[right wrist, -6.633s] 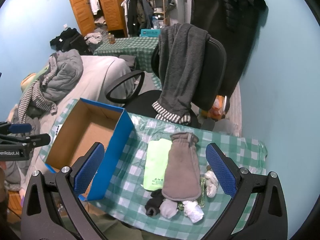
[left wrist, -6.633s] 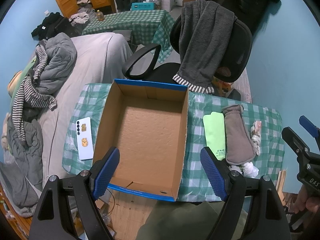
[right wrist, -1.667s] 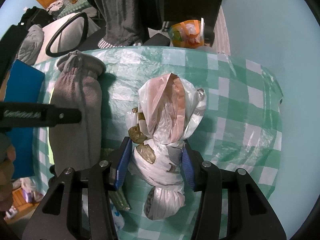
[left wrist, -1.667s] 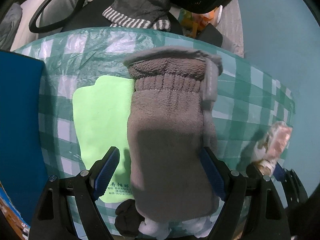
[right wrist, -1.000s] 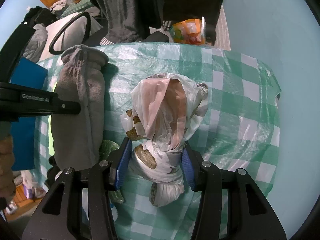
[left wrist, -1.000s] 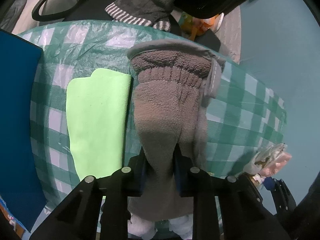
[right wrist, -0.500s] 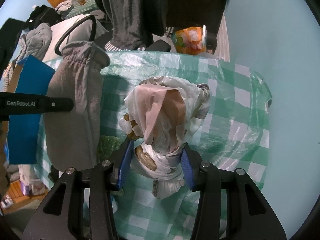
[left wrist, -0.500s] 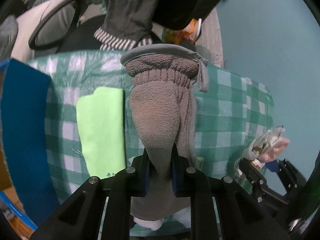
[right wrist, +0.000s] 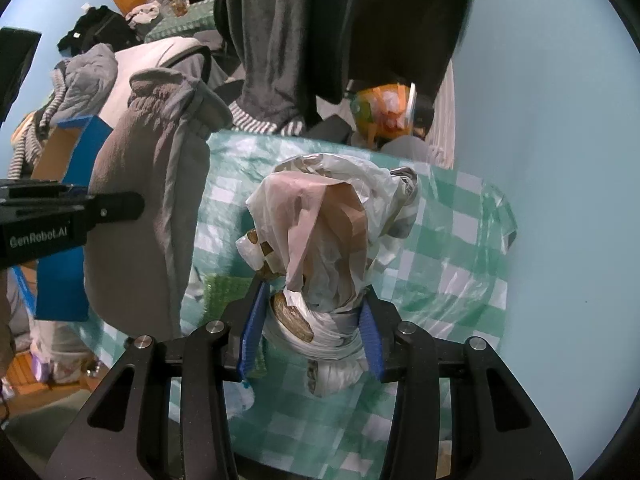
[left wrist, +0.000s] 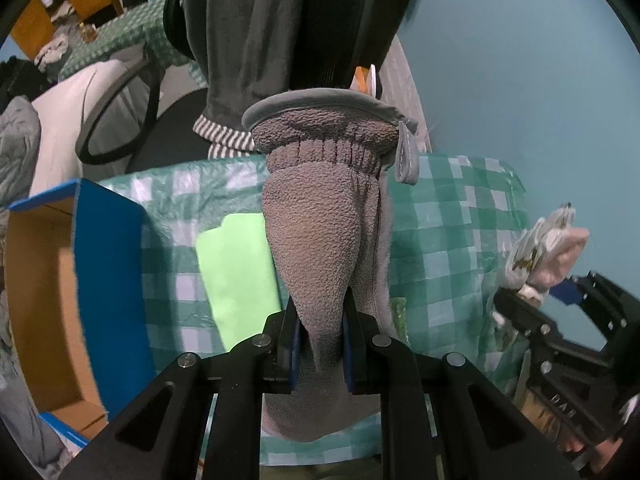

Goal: Organize soft objects
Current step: 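Lift the mitten and bundle and carry both over the cardboard box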

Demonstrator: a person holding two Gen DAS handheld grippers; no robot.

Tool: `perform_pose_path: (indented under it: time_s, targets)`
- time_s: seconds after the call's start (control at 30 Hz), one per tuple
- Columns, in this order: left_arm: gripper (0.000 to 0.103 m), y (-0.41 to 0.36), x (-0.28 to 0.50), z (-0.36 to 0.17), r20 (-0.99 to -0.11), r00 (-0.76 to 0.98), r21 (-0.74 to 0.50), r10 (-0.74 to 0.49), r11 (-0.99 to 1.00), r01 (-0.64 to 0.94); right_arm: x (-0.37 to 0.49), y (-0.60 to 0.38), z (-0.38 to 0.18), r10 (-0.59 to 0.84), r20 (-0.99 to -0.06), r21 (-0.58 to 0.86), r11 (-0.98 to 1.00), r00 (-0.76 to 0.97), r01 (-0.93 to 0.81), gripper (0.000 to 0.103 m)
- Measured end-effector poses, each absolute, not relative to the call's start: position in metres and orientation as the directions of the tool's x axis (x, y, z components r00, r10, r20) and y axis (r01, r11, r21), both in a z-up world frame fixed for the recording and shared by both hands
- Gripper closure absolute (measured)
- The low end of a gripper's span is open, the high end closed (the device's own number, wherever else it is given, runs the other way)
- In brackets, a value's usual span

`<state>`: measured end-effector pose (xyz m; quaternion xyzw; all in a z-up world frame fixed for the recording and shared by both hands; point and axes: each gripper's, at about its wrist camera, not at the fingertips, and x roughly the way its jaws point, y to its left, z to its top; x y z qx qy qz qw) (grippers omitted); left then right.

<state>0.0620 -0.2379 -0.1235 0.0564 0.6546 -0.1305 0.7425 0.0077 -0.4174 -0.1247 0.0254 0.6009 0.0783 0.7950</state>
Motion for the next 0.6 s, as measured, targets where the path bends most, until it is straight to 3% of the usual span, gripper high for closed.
perform_pose_path:
  time_s: [0.6]
  targets:
    - [0.087, -0.191, 0.040, -0.062, -0.966, 0.216, -0.064, -0.143, 0.940, 0.334, 0.009, -0.373, -0.066, 0.162, -0.925, 0.118, 0.983, 0.345, -0.144, 0.060]
